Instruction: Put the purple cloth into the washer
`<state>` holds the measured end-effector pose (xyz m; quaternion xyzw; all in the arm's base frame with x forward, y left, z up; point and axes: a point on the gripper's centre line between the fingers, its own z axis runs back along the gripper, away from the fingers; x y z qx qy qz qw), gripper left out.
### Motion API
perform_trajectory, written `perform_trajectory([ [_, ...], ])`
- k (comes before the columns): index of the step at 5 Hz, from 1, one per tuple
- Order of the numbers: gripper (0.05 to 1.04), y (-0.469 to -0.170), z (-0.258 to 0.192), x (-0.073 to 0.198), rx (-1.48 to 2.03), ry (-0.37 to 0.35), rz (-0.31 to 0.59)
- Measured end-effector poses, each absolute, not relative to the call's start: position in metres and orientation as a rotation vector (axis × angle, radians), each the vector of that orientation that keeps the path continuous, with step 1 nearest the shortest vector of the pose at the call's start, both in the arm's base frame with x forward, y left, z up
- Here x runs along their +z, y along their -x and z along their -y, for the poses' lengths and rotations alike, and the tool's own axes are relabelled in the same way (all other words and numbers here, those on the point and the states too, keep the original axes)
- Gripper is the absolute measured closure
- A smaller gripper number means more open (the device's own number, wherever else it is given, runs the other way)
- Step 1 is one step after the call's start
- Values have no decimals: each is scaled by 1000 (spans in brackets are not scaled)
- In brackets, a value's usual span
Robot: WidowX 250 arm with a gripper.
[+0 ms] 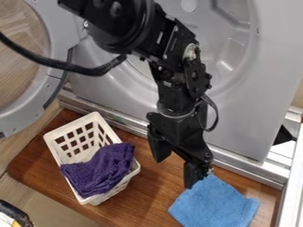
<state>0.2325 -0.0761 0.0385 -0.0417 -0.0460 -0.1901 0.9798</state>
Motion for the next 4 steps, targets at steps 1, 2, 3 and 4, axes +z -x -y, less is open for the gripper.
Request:
perform_trajectory([
  [1, 83, -229, 75, 33, -380, 82, 71],
  [2, 84, -223, 58, 25, -308, 77, 58],
  [3, 84, -215, 50, 24, -238, 40, 88],
  [4, 84, -203, 37, 25, -157, -21, 110],
])
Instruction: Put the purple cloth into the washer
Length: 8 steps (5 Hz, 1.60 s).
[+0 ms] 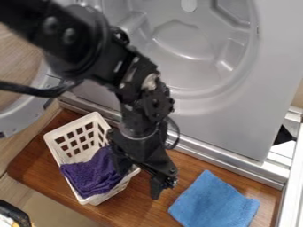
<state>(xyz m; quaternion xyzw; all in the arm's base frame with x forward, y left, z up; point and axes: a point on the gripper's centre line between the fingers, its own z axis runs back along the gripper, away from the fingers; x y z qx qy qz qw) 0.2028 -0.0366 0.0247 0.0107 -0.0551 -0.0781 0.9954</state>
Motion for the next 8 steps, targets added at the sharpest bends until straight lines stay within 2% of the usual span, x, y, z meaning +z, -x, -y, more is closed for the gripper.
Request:
perform_trajectory([
  [2, 84, -190, 23, 20, 5, -160, 135],
  [3, 84, -188, 17, 11, 27, -173, 103],
  [4, 84, -193, 7, 5, 65, -154, 80],
  [5, 139, -197, -2, -1, 85, -128, 62],
  [7, 719, -201, -4, -6, 91, -106, 43],
  [8, 862, -202, 0, -8, 87, -84, 27],
])
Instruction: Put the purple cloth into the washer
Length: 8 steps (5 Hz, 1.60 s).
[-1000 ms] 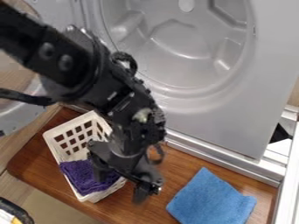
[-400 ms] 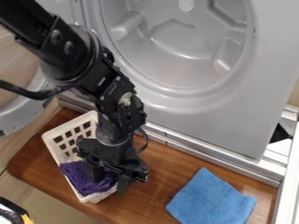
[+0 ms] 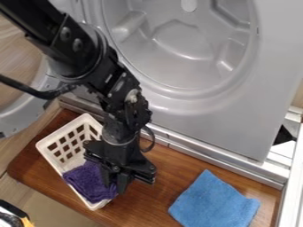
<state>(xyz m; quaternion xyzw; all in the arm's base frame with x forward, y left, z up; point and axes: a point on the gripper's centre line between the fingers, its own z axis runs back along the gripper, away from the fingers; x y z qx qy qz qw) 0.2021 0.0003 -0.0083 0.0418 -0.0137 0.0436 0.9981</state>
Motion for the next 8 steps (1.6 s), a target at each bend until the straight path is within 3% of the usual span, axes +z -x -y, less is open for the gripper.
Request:
perform_trajectory([
  [1, 817, -202, 1, -8, 80, -71, 19],
  [2, 688, -203, -1, -3, 77, -57, 26],
  [3, 894, -206, -5, 13, 95, -39, 84],
  [4, 985, -205, -11, 33, 136, -33, 172],
  [6, 997, -209, -14, 49, 144, -6, 240],
  [8, 997, -244, -17, 84, 132, 60, 405],
])
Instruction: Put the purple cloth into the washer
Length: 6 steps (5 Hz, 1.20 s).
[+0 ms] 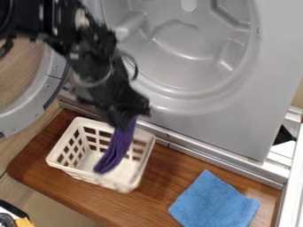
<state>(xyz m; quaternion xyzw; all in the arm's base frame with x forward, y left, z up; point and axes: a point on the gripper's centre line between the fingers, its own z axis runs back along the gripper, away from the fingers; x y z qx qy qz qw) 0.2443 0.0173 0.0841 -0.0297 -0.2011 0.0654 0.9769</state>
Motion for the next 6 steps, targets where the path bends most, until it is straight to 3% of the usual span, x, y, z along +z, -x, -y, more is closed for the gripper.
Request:
perform_trajectory([
  [2, 998, -289, -19, 113, 127, 85, 505],
  [6, 998, -373, 9, 128, 17, 178, 600],
])
